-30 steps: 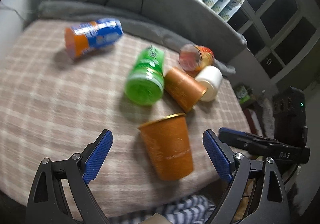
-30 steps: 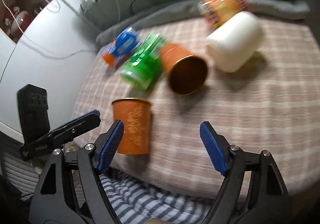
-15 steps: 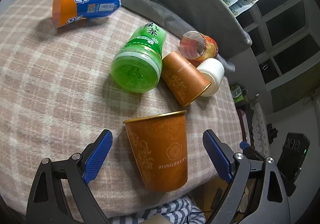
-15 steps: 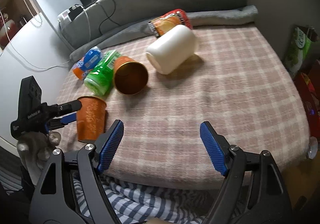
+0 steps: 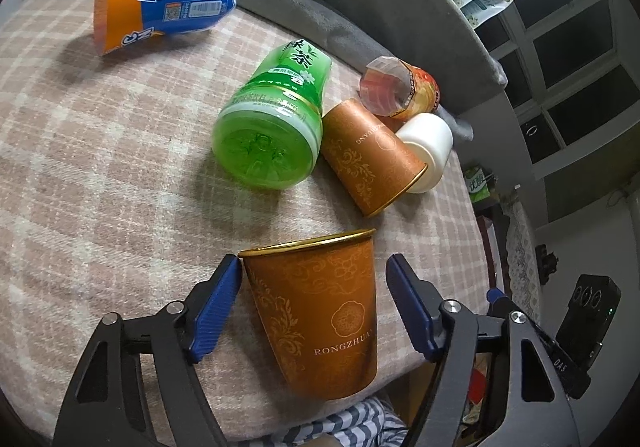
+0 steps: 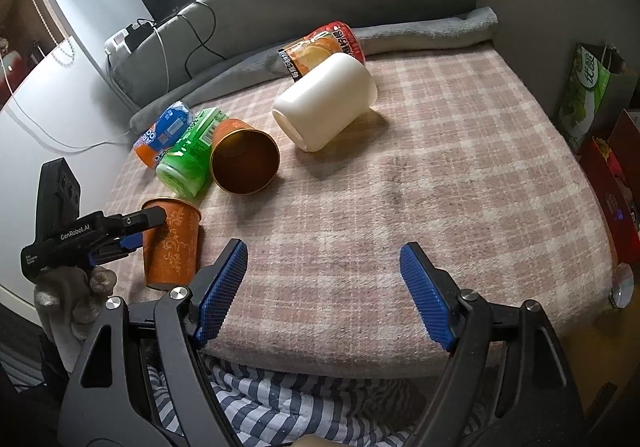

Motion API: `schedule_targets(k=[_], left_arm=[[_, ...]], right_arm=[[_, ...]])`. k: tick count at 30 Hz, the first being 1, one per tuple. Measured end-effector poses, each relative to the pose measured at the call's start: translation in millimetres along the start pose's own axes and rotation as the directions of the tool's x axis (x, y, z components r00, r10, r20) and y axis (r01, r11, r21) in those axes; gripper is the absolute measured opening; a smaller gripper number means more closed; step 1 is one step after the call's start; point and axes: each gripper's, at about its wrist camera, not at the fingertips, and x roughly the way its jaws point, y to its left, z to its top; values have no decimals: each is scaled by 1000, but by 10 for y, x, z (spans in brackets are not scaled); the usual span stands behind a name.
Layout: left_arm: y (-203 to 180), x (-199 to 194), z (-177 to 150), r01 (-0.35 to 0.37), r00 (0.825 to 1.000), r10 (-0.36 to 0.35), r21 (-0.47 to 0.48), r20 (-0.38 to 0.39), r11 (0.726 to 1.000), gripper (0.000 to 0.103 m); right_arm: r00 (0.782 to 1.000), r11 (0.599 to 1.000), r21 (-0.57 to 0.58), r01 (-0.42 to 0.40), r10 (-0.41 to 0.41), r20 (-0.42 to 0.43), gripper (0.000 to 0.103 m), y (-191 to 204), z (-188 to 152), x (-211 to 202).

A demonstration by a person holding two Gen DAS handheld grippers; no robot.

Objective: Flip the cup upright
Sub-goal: 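Carry the orange cup in the left tool and turn it mouth-up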

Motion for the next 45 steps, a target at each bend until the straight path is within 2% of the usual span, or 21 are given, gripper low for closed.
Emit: schedule_targets(k=[3, 11, 17, 22, 26, 29, 34, 39, 41, 43, 45], left_arm=[[-12, -9, -4, -7, 1000, 7, 12, 7, 1000, 65], [-67, 5, -18, -21, 1000, 20, 41, 18, 999, 65], [-201, -138, -42, -49, 994, 37, 111, 107, 993, 64], [-389, -209, -46, -130, 976, 87, 213, 202, 968, 61], [-489, -179, -58, -185, 962, 120, 264, 244, 947, 59], [-566, -151, -95, -215, 954, 135, 298, 267, 930, 54], [-563, -45, -112, -207, 963, 140, 300, 231, 931, 53], [-517, 122, -45, -162, 983, 130, 291, 127, 943, 53], [-507, 152, 32, -141, 988, 119, 281, 96, 949, 56], [-474, 202, 135, -122, 992, 110, 258, 60, 958, 64], [-437, 260, 234, -104, 995, 102, 241, 21, 965, 64]], right_arm=[[1000, 1000, 7, 2, -2, 3, 81, -19, 0, -3], [1000, 1000, 31, 6, -6, 7, 81, -83, -12, -7], [1000, 999, 38, 0, 0, -1, 81, -105, -21, 15], [1000, 999, 40, -5, 5, -10, 81, -105, -37, 53], [1000, 999, 43, -5, 6, -18, 81, -118, -44, 83], [1000, 999, 47, -4, 5, -18, 81, -130, -43, 84], [1000, 999, 51, -9, 10, -16, 81, -127, -25, 101], [1000, 999, 42, -8, 9, -15, 81, -97, -27, 122], [1000, 999, 43, -11, 12, -15, 81, -95, -31, 123], [1000, 999, 48, -13, 14, -14, 81, -109, -35, 127], [1000, 998, 55, -11, 12, -15, 81, -129, -39, 138]])
